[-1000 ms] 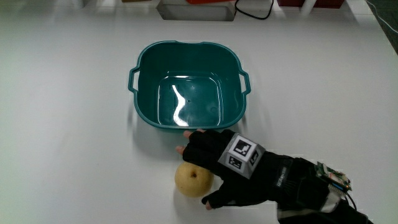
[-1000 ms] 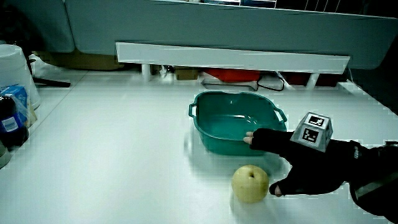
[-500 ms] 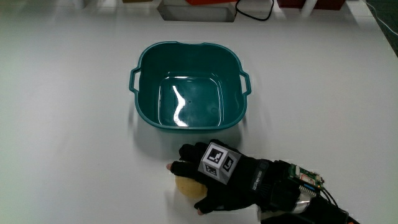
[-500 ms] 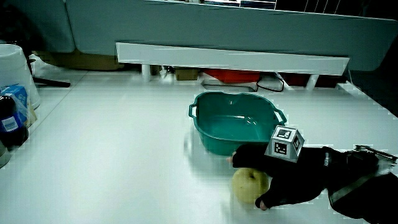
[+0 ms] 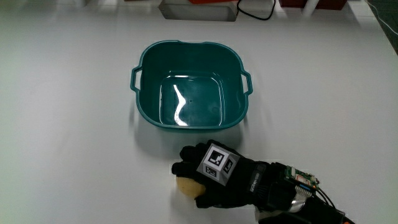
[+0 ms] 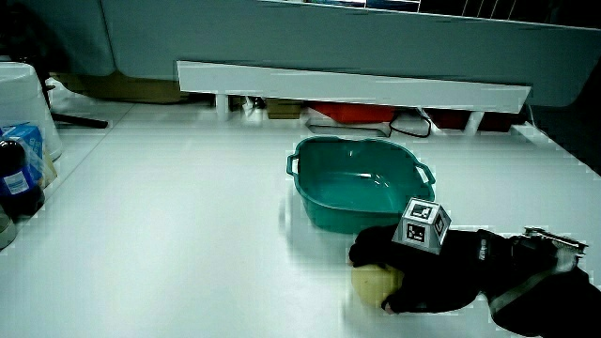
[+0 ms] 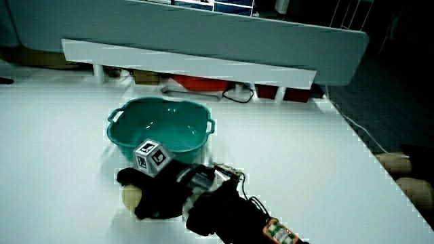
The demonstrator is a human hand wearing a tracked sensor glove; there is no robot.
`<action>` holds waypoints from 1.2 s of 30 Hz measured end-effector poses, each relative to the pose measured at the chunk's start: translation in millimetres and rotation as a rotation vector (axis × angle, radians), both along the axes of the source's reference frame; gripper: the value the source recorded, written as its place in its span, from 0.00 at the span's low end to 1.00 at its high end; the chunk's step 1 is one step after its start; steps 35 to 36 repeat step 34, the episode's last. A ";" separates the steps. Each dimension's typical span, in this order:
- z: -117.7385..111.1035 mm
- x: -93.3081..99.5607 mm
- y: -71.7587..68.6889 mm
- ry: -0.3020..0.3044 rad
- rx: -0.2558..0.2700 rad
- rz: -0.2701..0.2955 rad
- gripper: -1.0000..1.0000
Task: Pick pear from desk
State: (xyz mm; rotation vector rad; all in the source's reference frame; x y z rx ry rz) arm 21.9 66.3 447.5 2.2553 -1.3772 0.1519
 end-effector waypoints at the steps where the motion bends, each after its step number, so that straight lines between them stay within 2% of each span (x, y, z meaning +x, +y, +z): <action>1: -0.9 0.0 -0.7 0.001 -0.011 -0.003 1.00; 4: 2.0 1.6 -0.3 -0.013 -0.035 0.002 1.00; 6: -1.9 3.5 -1.7 -0.029 -0.032 0.008 1.00; 13: -34.6 13.1 -17.2 -0.076 0.022 0.027 1.00; 18: -51.2 21.6 -30.6 -0.086 0.047 0.047 1.00; 22: -55.6 26.3 -36.5 -0.088 0.051 0.063 1.00; 24: -57.6 28.2 -39.7 -0.087 0.055 0.072 1.00; 33: -41.5 35.9 -70.9 -0.169 0.070 0.199 1.00; 34: -37.3 36.0 -75.5 -0.142 0.105 0.201 1.00; 36: -37.3 36.0 -75.5 -0.142 0.105 0.201 1.00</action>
